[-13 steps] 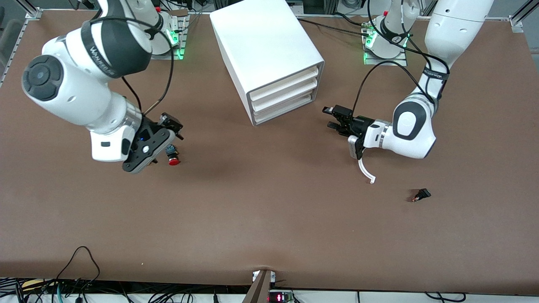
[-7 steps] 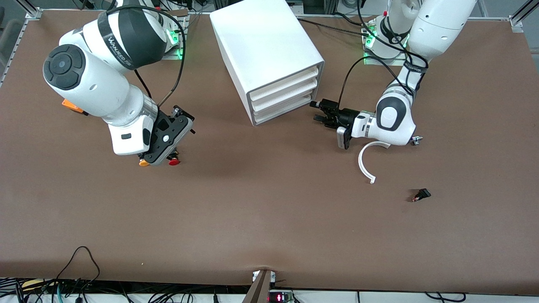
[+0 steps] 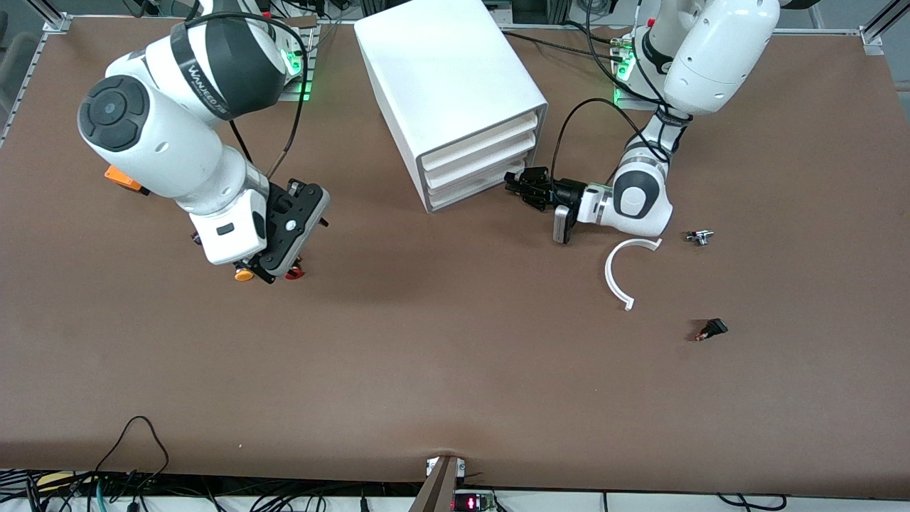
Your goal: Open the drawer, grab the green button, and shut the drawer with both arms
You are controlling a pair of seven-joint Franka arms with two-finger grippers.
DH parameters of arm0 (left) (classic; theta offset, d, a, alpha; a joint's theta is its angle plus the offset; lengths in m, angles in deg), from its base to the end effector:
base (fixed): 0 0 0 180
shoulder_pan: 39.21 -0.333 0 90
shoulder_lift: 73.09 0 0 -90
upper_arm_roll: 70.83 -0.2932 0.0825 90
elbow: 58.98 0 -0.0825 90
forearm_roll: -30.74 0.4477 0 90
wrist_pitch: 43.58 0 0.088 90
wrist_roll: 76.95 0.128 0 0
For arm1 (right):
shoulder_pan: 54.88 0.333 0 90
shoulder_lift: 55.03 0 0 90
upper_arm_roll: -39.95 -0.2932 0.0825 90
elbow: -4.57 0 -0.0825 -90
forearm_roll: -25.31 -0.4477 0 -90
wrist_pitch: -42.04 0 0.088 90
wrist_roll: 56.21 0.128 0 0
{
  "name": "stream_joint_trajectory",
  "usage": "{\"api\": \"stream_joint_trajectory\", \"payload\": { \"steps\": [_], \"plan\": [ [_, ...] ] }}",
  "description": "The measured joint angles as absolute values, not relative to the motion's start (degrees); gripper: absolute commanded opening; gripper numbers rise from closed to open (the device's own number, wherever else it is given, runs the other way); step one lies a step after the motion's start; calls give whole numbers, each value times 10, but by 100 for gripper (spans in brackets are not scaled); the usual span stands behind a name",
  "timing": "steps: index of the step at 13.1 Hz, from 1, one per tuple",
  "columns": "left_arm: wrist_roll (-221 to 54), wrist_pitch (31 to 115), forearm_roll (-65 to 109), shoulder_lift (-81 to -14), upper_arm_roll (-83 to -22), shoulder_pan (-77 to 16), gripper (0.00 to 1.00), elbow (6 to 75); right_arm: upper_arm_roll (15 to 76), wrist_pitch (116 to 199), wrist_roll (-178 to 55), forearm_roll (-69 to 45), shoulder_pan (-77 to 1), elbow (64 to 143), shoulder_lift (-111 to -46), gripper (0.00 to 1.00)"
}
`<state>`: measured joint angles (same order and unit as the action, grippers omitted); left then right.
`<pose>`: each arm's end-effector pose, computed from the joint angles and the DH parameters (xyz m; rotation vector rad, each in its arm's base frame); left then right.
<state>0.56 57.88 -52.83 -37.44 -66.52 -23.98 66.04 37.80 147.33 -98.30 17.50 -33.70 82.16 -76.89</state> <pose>0.4251 -0.2719 0.0243 1.7025 -0.4297 -0.1720 0.6771 0.3027 0.4652 -2.5567 -1.5836 -0.1879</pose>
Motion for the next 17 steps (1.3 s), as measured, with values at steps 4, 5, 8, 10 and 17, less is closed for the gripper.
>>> {"api": "stream_joint_trajectory", "payload": {
  "steps": [4,5,8,10,17],
  "plan": [
    [6,549,-548,-374,-660,-240,35,665,377,1474,-983,175,-311,822,-772,100],
    [8,545,-549,-374,-659,-240,35,669,377,1475,-983,178,-303,822,-774,100],
    [12,543,-552,-373,-658,-239,35,682,377,1488,-983,206,-279,822,-787,100],
    [14,543,-558,-372,-656,-239,35,686,377,1505,-983,218,-272,822,-805,100],
    [16,543,-560,-363,-641,-238,0,687,377,1542,-991,236,-246,821,-824,100]
  ]
}}
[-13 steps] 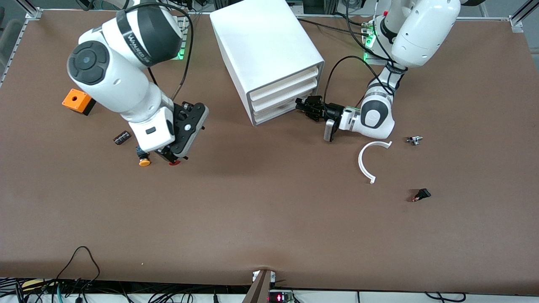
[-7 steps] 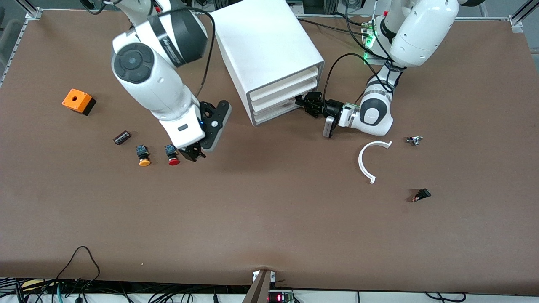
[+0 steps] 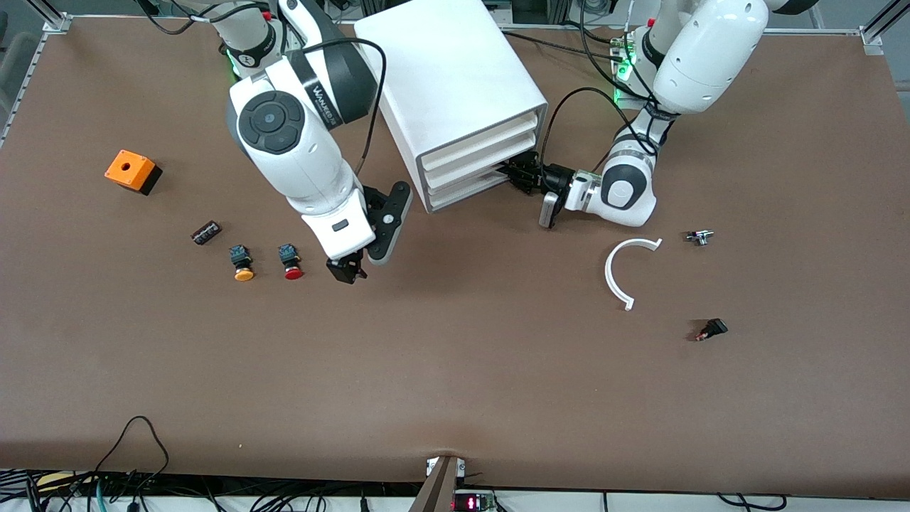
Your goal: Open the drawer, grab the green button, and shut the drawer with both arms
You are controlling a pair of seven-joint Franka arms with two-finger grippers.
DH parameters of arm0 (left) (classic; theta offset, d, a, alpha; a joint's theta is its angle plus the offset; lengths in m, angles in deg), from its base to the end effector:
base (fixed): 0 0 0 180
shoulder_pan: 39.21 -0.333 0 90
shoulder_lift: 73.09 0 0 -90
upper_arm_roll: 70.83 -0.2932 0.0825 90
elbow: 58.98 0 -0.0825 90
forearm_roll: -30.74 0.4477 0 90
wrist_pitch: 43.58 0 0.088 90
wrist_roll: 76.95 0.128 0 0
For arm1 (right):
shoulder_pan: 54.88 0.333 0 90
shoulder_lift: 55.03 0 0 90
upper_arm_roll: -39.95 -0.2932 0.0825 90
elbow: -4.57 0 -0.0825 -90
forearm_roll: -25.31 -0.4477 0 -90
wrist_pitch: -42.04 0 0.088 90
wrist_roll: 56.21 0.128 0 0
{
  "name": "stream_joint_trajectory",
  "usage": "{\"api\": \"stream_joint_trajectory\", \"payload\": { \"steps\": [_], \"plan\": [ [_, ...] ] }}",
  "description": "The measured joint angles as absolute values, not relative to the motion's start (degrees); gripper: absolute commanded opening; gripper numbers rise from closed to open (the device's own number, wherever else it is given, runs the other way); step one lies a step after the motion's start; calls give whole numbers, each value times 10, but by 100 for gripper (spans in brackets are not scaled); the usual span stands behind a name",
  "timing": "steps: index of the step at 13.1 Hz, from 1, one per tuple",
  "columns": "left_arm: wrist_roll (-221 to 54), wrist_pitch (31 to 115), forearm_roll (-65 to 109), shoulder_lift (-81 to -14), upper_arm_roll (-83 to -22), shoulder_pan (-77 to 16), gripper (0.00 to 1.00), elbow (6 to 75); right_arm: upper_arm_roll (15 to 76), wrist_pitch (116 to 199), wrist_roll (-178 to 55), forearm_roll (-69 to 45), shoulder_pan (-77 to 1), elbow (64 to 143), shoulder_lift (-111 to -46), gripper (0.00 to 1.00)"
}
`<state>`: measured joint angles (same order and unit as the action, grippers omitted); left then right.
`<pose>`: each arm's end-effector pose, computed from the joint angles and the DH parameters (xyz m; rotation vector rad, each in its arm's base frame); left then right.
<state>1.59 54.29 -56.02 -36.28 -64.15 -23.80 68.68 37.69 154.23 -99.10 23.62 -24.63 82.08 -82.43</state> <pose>0.3852 -0.2925 0.0167 1.6105 -0.3749 -0.2295 0.6467 0.4096 0.4044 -2.4676 -1.8778 -0.2034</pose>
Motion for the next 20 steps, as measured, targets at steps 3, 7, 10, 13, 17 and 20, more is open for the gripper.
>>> {"api": "stream_joint_trajectory", "payload": {
  "steps": [3,7,10,13,17,20],
  "plan": [
    [18,543,-560,-360,-641,-239,0,687,377,1542,-992,244,-211,816,-824,100],
    [19,544,-560,-359,-642,-242,0,686,378,1542,-1016,272,-202,807,-824,100],
    [19,544,-560,-359,-643,-259,0,683,379,1539,-1069,275,-202,807,-824,100],
    [18,545,-560,-359,-649,-271,0,672,379,1516,-1114,275,-202,807,-824,100],
    [-2,552,-560,-358,-658,-290,0,648,377,1514,-1118,275,-185,807,-824,100],
    [-25,554,-560,-354,-669,-297,0,625,377,1514,-1118,275,-170,807,-824,100]
  ]
}}
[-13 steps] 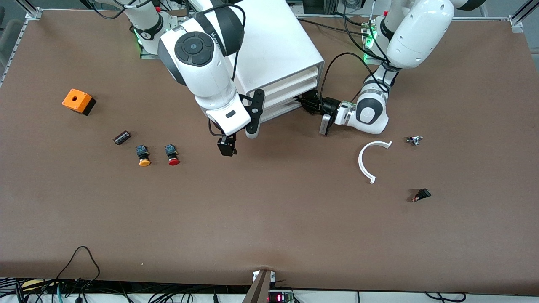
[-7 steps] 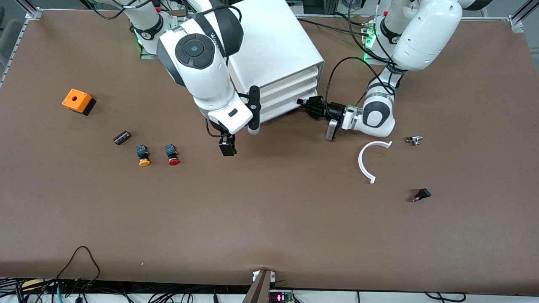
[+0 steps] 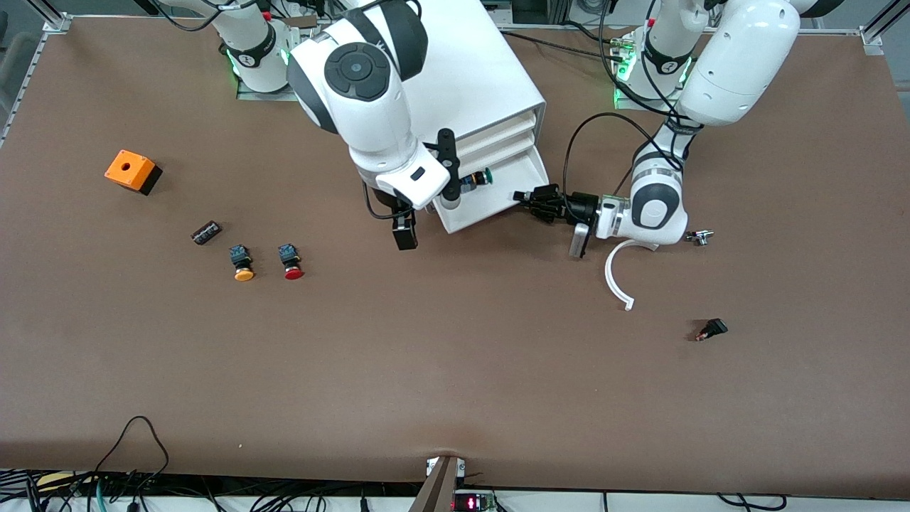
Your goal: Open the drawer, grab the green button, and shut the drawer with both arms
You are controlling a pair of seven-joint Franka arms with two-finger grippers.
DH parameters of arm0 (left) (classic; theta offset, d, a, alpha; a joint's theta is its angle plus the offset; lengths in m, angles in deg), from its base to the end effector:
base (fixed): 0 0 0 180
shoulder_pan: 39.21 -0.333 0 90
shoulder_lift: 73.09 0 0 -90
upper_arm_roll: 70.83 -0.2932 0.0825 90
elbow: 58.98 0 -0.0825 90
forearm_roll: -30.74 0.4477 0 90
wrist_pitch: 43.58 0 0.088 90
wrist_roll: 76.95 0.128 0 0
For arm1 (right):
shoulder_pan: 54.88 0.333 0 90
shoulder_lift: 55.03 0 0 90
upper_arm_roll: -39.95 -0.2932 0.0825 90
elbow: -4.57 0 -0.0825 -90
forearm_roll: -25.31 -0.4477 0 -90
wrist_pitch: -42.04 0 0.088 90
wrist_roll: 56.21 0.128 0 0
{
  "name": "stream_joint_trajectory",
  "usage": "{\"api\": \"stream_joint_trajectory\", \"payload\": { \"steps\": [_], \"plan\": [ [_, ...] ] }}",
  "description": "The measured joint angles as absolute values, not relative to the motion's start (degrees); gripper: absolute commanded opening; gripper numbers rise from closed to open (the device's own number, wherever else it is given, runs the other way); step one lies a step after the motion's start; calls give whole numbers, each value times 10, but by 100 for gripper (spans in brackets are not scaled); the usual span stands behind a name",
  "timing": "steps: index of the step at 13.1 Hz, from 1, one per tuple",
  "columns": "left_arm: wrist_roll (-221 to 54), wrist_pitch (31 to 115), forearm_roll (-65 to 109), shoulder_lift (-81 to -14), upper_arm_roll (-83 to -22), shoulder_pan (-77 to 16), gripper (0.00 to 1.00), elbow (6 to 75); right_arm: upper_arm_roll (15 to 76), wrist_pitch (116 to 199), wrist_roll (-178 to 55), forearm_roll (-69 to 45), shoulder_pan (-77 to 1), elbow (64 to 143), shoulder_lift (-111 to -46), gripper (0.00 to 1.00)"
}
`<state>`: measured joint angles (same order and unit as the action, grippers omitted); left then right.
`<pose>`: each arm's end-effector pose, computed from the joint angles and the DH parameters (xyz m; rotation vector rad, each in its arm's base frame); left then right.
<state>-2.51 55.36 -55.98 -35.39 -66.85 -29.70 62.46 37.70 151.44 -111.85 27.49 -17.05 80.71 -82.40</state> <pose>0.4734 -0.2351 0.0291 1.6741 -0.2672 -0.0898 0.5893 0.4851 0.4130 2.0772 2.3083 0.1549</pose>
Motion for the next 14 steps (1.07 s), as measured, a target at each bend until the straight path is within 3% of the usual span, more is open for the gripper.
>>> {"api": "stream_joint_trajectory", "payload": {
  "steps": [6,14],
  "plan": [
    [-71,555,-559,-330,-687,-299,0,562,378,1515,-1118,275,-166,807,-824,100],
    [-73,555,-559,-326,-689,-300,0,559,377,1518,-1118,275,-117,808,-848,100]
  ]
}}
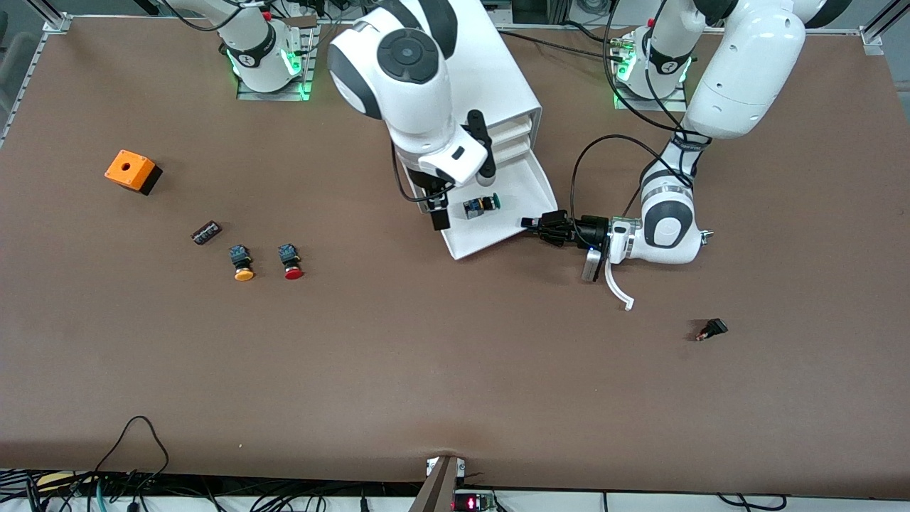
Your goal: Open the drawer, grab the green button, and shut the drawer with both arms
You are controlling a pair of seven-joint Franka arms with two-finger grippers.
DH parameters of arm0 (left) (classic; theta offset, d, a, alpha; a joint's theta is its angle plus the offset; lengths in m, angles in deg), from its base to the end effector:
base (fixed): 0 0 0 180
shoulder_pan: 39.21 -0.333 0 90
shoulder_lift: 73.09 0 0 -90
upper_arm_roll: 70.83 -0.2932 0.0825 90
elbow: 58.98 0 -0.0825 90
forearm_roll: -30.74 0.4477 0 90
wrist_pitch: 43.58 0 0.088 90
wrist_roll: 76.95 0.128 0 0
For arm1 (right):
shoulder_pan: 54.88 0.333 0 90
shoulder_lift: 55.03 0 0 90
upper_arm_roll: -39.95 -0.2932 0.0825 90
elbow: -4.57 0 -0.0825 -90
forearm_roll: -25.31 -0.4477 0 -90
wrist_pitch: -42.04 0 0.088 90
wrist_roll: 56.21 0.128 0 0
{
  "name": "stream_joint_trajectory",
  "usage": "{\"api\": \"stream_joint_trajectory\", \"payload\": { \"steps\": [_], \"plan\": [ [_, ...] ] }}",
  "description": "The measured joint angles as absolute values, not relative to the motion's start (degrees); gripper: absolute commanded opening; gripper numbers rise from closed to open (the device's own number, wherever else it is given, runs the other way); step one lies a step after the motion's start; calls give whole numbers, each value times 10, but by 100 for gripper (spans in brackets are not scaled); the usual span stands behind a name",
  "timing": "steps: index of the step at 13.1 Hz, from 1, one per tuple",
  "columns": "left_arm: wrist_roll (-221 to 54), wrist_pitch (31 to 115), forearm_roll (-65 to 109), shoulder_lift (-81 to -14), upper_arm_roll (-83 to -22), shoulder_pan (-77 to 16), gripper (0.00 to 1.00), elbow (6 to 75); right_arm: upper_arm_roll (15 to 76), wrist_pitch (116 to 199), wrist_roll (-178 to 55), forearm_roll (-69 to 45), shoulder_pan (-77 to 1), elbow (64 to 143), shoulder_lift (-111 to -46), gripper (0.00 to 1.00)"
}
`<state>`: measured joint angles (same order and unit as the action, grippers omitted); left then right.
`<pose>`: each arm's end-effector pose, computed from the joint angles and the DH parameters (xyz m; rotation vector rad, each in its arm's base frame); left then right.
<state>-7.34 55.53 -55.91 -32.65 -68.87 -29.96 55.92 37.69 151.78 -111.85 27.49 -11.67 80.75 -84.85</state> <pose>0.5217 -0.2200 0.0328 1.7040 -0.2176 -0.0692 0.5436 0.5406 0.3805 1.9736 2.4132 0.0997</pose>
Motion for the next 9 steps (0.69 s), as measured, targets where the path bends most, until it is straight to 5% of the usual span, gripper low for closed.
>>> {"api": "stream_joint_trajectory", "payload": {
  "steps": [4,5,6,9],
  "plan": [
    [-73,555,-559,-326,-692,-300,3,559,377,1548,-1118,275,-99,808,-879,100],
    [-73,555,-559,-326,-692,-300,18,559,377,1559,-1118,275,-98,807,-884,100],
    [-75,555,-559,-326,-693,-300,98,557,377,1566,-1118,275,-98,807,-890,100],
    [-85,557,-560,-327,-694,-306,100,546,377,1594,-1118,275,-90,808,-909,100]
  ]
}}
